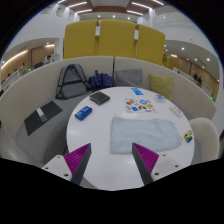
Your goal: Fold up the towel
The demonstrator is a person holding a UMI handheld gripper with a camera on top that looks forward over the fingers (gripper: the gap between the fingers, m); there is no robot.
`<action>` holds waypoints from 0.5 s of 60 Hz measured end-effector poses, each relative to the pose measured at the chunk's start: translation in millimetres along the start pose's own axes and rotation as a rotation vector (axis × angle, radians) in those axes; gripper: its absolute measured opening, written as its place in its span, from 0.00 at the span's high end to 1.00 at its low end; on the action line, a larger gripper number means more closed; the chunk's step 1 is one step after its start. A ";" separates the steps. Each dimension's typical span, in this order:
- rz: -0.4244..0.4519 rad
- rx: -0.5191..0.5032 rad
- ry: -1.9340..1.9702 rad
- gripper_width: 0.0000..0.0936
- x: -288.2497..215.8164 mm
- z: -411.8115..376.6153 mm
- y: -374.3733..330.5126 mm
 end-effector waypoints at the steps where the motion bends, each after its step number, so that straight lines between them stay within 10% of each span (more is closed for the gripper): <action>1: -0.003 0.001 0.002 0.07 0.4 -0.8 7.3; 30: -0.056 0.013 0.043 0.07 -0.5 10.2 184.5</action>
Point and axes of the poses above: the point between the fingertips, and its own axes, seen from behind it with the camera up: z to the right, x down, y forward, the way the camera looks, the point moved 2 cm from there along -y, backward, against the way the camera looks, and after that the axes turned 5 degrees about -y, right-handed, at the moved point
